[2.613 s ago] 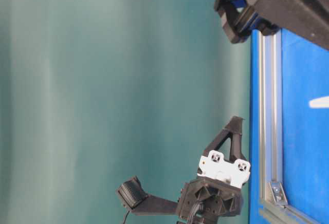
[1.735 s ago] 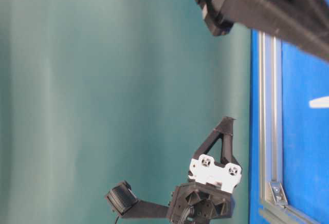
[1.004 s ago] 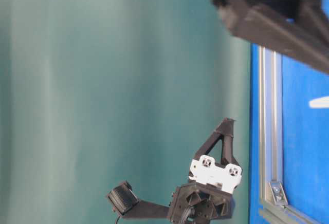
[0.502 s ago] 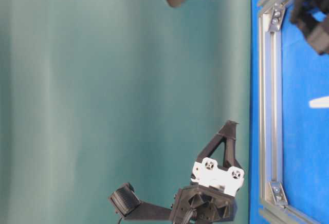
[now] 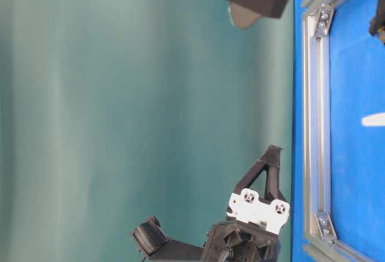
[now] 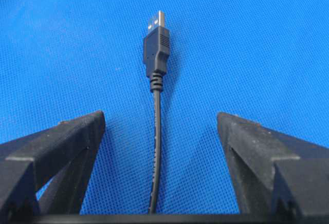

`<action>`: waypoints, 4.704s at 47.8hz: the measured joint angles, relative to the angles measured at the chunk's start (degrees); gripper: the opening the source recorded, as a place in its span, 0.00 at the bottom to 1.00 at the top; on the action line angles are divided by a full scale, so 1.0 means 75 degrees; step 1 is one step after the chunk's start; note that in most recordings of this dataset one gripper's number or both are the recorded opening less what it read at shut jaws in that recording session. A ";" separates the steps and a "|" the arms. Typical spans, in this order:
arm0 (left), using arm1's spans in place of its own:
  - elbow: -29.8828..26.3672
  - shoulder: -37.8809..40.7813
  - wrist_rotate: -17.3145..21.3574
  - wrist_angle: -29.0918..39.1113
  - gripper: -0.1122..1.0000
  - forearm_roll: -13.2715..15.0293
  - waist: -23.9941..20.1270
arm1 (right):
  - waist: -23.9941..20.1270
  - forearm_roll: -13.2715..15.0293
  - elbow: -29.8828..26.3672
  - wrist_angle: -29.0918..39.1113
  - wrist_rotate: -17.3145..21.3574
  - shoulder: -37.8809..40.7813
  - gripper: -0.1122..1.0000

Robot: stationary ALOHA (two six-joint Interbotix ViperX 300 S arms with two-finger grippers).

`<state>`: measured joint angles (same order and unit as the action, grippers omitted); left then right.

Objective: Insert the wire through the string loop located in the center.
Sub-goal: 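Close the right gripper on the cable just behind the USB plug, then lift the cable and carry it toward the frame's near bar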

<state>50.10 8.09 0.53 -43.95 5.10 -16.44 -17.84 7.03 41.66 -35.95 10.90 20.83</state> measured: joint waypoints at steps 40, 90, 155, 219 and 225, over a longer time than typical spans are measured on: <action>0.0023 0.0000 0.0000 0.0000 0.10 0.0000 -0.0012 | 0.0000 0.0000 -0.0012 0.0023 -0.0023 0.0000 0.08; 0.0094 0.0000 0.0000 0.0000 0.10 0.0000 -0.0012 | 0.0035 0.0012 -0.0070 0.2344 -0.0059 -0.2051 0.08; 0.0117 0.0000 0.0000 0.0000 0.10 0.0000 -0.0012 | 0.0035 0.0023 -0.0094 0.2391 -0.0070 -0.2074 0.08; 0.0117 0.0000 0.0000 0.0000 0.10 0.0000 -0.0012 | 0.0035 -0.0012 0.1242 0.2379 -0.0023 -0.3129 0.08; 0.0117 0.0000 0.0000 0.0000 0.10 0.0000 -0.0012 | 0.0035 -0.0012 0.1594 0.2367 -0.0023 -0.3410 0.08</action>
<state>50.98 8.09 0.53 -43.95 5.10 -16.52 -17.58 6.94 53.61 -18.19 10.72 -4.75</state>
